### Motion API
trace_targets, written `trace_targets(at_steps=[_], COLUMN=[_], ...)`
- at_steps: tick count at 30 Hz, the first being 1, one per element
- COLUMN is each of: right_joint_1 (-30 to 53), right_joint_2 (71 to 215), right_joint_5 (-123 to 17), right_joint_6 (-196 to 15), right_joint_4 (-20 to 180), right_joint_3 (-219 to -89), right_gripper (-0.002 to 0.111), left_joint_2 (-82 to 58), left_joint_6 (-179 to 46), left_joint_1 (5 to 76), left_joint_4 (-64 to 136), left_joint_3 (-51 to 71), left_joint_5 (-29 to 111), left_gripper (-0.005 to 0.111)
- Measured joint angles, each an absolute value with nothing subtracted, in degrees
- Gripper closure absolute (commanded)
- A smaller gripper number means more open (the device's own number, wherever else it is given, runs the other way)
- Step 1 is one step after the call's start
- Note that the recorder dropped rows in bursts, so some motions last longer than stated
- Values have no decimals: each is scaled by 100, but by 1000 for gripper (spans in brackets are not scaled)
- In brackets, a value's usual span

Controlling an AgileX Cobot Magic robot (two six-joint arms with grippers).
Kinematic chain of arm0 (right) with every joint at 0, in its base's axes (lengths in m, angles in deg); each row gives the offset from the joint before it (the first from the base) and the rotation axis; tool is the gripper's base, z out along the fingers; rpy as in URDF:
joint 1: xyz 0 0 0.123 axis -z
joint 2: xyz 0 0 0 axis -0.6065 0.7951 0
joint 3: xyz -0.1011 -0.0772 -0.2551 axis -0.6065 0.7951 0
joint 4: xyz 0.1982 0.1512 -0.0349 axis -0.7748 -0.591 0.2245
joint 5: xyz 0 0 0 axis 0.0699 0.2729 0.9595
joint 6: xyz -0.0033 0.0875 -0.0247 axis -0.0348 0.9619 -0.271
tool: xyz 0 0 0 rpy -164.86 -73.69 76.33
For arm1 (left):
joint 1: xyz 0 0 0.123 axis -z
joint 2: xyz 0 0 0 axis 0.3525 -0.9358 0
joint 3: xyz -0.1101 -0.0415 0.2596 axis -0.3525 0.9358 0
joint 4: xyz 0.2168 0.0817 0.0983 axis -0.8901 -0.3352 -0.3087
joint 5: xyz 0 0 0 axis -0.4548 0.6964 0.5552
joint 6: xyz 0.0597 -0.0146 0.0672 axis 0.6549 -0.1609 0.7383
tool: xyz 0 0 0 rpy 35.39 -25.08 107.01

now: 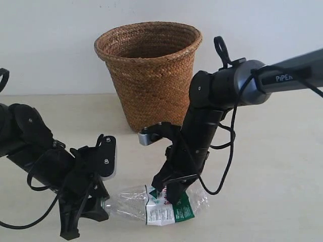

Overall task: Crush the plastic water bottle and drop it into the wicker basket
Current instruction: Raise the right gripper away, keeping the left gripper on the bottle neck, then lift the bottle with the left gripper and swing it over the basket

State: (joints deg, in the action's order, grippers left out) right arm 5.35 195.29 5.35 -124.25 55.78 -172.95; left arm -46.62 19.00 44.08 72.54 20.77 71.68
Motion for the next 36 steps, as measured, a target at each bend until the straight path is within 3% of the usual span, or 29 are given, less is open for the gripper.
trace_targets(at_steps=[11,19,27,36], right_joint_1=[535,560,1877,2968], right_joint_2=[19313,18078,16361,15900], right_joint_5=[825,871,672,-716], right_joint_6=[-12150,-12375,-12414,-12260], right_joint_4=[5579,5621,5619,5716], right_joint_3=[-17536,-17583,-16781,-15537], right_gripper=[108,108,108,108], left_joint_2=[-4662,-4662,-4328,-3236], left_joint_6=[1896,1896,1896,1716], left_joint_1=[4408,4408,4408,4373], left_joint_4=[7244,7246,7268,7248], left_joint_3=[2077,2077,1972,1082], left_joint_5=[7177,7177,7500,8723], left_gripper=[102,102,102,102])
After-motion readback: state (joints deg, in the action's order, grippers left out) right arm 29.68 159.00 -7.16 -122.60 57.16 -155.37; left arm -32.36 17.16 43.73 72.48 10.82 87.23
